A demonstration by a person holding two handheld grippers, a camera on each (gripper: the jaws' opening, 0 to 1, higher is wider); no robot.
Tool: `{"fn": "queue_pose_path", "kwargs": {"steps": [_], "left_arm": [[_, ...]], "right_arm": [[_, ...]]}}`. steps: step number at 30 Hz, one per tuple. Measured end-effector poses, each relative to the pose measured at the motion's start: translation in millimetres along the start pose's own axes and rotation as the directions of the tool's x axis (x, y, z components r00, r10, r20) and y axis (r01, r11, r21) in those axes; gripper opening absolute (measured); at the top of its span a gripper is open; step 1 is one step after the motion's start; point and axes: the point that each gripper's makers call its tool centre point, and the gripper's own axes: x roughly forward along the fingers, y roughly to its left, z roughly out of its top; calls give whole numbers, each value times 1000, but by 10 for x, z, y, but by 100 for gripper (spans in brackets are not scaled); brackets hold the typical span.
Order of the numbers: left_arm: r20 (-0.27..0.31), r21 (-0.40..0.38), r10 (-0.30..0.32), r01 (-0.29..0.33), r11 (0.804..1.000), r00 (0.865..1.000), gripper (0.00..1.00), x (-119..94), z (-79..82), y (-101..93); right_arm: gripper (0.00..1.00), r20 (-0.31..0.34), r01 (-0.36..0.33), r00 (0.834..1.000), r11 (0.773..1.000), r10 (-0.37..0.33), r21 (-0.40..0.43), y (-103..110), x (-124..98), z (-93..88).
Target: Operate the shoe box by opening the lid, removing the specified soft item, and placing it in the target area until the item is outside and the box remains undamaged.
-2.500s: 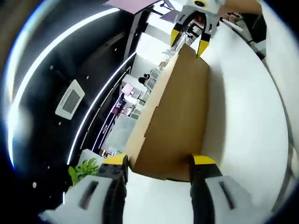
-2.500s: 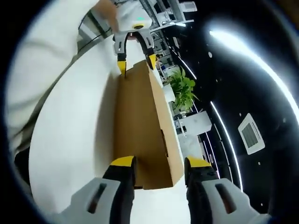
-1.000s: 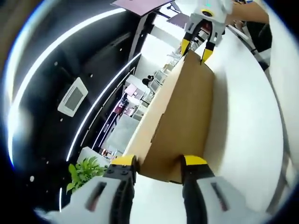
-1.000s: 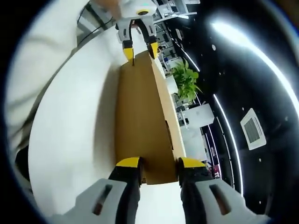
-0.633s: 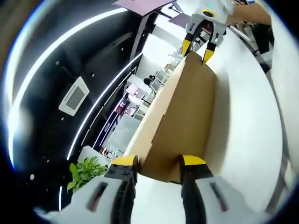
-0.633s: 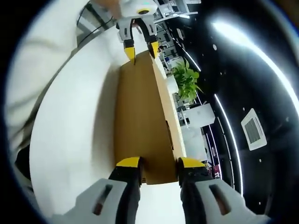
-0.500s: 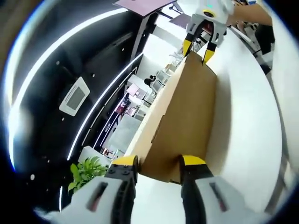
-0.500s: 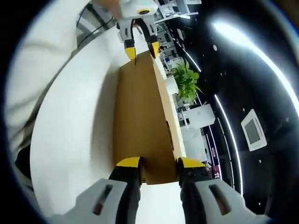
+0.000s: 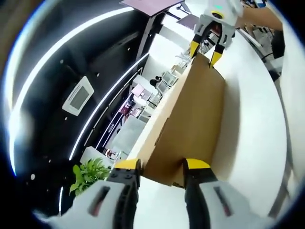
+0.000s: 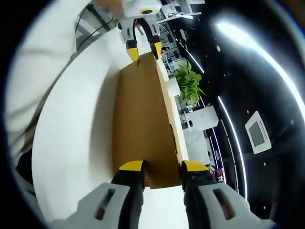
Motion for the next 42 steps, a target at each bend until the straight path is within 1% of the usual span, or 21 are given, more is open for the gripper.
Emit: {"fn": "queue_pose_path", "kwargs": {"steps": [14, 33, 42], "left_arm": [[1, -27, 18, -18, 999, 1000, 36, -33, 30, 61], [-1, -58, 38, -39, 998, 999, 36, -52, 53, 114], [3, -93, 52, -51, 994, 999, 37, -68, 66, 159]], "right_arm": [[29, 4, 15, 1000, 1000, -15, 16, -66, -26, -38], [30, 13, 30, 999, 998, -31, 53, -102, -36, 55], [30, 22, 47, 999, 996, -49, 81, -154, -57, 79]]}}
